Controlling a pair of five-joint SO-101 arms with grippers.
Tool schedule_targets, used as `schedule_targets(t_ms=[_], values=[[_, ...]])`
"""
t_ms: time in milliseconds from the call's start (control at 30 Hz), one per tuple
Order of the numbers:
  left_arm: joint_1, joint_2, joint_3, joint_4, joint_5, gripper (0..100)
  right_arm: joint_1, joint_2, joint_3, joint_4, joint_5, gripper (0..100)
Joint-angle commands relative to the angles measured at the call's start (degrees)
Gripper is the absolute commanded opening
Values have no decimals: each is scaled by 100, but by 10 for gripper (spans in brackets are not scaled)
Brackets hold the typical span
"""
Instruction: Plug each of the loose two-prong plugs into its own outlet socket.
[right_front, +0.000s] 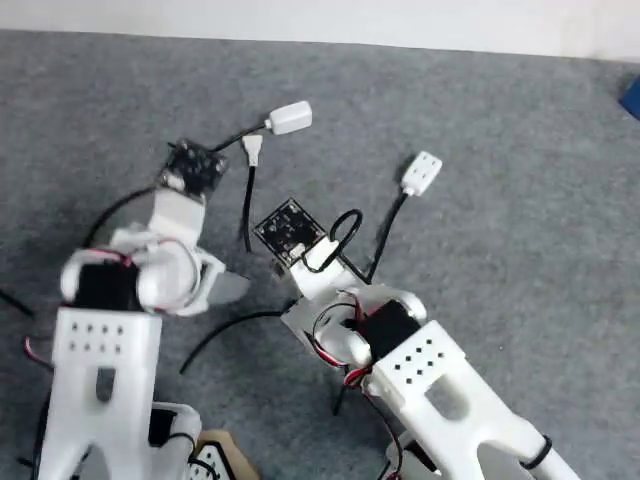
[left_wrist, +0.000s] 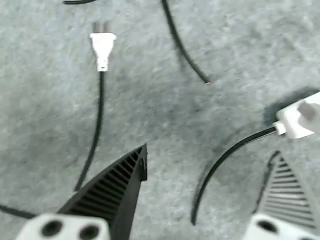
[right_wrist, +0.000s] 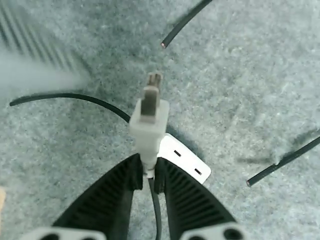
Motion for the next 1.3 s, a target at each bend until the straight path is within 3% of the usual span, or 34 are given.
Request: schedule_targets(t_ms=[0,133,533,733,967,1267], values=[[620,-664,347,-448,431,402,-268,-215,-31,-119,-79,8],[971,-760,224,-677,747,400,-523,-207,207,-312,-70,8],[971,-743,690,-721,712,400,-505,-242,13,-75,-44,8],[602,-743,1305,-1389,633,400,-505,-180,-1604,1174,88,7],[585,-743,1385,-1407,580,400,-497,-171,-3169,2316,255,7],[-242,-743,1121,-1424,712,400,382,391,-2747,2571,545,7]])
